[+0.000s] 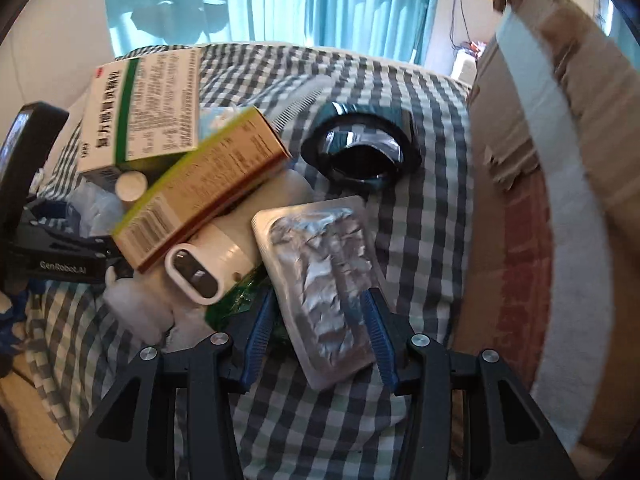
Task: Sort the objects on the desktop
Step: 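Grasp the clear floss canister with the left tool while the right tool grasps the silver blister pack, then lift both held items and carry them over the open cardboard box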
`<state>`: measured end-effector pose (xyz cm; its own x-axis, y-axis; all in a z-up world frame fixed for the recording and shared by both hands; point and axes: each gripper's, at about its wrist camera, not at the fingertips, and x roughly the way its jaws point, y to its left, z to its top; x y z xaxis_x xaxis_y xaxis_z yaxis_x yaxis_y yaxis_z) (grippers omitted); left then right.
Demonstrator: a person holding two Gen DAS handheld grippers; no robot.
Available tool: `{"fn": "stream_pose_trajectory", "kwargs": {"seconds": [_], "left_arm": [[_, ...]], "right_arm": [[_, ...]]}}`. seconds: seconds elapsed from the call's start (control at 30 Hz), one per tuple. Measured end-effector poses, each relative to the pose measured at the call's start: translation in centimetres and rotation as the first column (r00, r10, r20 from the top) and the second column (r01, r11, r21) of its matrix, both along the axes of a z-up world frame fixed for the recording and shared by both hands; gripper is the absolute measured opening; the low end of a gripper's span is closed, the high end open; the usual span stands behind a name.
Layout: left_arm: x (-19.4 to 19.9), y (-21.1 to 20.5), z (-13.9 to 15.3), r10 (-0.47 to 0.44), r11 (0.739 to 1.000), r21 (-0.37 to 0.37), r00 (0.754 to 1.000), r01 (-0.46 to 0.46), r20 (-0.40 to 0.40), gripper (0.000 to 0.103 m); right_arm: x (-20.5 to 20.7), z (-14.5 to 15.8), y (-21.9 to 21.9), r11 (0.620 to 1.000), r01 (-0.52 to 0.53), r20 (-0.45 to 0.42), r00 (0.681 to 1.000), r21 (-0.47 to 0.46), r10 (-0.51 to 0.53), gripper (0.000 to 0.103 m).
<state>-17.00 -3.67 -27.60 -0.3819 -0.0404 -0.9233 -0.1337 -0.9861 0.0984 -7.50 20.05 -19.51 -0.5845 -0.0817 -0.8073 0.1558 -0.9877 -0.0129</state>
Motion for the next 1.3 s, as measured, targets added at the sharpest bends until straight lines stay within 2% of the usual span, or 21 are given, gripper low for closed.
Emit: {"fn": "stream_pose_trajectory", "kwargs": {"seconds": [0.17, 0.23, 0.27, 0.33, 0.37, 0.4, 0.43, 0.47, 0.6, 0.73, 0.77, 0.83, 0.97, 1.03, 1.17, 1.3], "left_arm": [[-0.6, -0.3, -1.2, 0.039, 0.998, 0.047, 0.999, -0.041, 0.031, 0.103], [-0.5, -0.1, -1.3, 0.037, 0.999, 0.037, 0.999, -0.038, 0.024, 0.103], [-0.9, -1.8, -0.9, 0.034, 0.999, 0.035, 0.999, -0.035, 0.021, 0.103], [-0.8, -1.8, -0.6, 0.046, 0.999, 0.028, 0.999, -0.045, -0.018, 0.101], [-1.1, -1.4, -0.5, 0.046, 0.999, 0.027, 0.998, -0.045, -0.049, 0.096], [-0.9, -1.3, -0.4, 0.032, 0.999, 0.019, 0.997, -0.031, -0.064, 0.096], [-0.8, -1.1, -0.2, 0.019, 1.000, 0.007, 0.996, -0.018, -0.084, 0.096], [-0.6, -1.3, 0.0, 0.015, 1.000, 0.005, 0.995, -0.015, -0.099, 0.096], [-0.1, -2.5, 0.8, 0.038, 0.998, 0.052, 0.989, -0.031, -0.140, 0.096], [0.2, -4.4, 1.5, 0.047, 0.996, 0.089, 0.984, -0.032, -0.171, 0.096], [0.5, -5.1, 2.0, 0.049, 0.995, 0.093, 0.982, -0.033, -0.183, 0.096], [0.8, -5.8, 2.9, 0.050, 0.994, 0.103, 0.976, -0.028, -0.210, 0.096], [0.4, -7.6, 5.5, 0.049, 0.991, 0.131, 0.965, -0.016, -0.259, 0.096], [-0.1, -6.1, 8.0, 0.043, 0.991, 0.132, 0.958, -0.006, -0.283, 0.096], [2.1, -4.4, 12.3, 0.031, 0.992, 0.123, 0.938, 0.013, -0.344, 0.096], [4.3, -4.8, 15.2, 0.042, 0.991, 0.130, 0.913, 0.012, -0.407, 0.096]], "right_arm": [[-0.6, -0.3, 0.2, 1.000, 0.006, -0.017, 1.000, -0.018, -0.006, 0.046], [-0.7, -0.2, 0.1, 1.000, 0.007, -0.023, 1.000, -0.015, -0.008, 0.046], [-0.8, -0.1, 0.0, 1.000, 0.008, -0.024, 1.000, -0.016, -0.009, 0.046], [-0.3, -0.5, 0.4, 1.000, 0.005, -0.031, 0.999, -0.013, -0.006, 0.046], [-0.4, -0.6, 0.6, 1.000, 0.005, -0.039, 0.999, -0.019, -0.006, 0.042], [-0.2, -0.8, 0.7, 1.000, 0.007, -0.051, 0.999, -0.024, -0.008, 0.040], [-0.2, -0.7, 0.7, 0.999, 0.002, -0.064, 0.998, -0.039, -0.004, 0.032], [0.5, -0.5, 0.7, 0.999, 0.000, -0.087, 0.996, -0.040, -0.004, 0.029], [0.6, 0.3, 1.8, 0.991, 0.016, -0.155, 0.987, -0.134, -0.037, 0.026], [1.0, 1.1, 1.7, 0.991, 0.016, -0.186, 0.982, -0.131, -0.040, 0.024], [1.1, 1.5, 1.5, 0.990, 0.008, -0.189, 0.981, -0.139, -0.034, 0.016], [1.6, 2.5, 1.2, 0.994, 0.009, -0.218, 0.975, -0.110, -0.033, 0.011], [2.2, 3.9, 0.7, 0.993, -0.010, -0.242, 0.970, -0.116, -0.019, 0.009], [3.1, 3.8, 0.2, 0.994, -0.002, -0.258, 0.966, -0.111, -0.027, 0.009], [4.3, 5.2, 0.7, 0.991, -0.002, -0.300, 0.953, -0.132, -0.038, 0.007], [5.3, 6.0, 0.5, 0.991, -0.008, -0.328, 0.944, -0.136, -0.037, 0.007]]}}
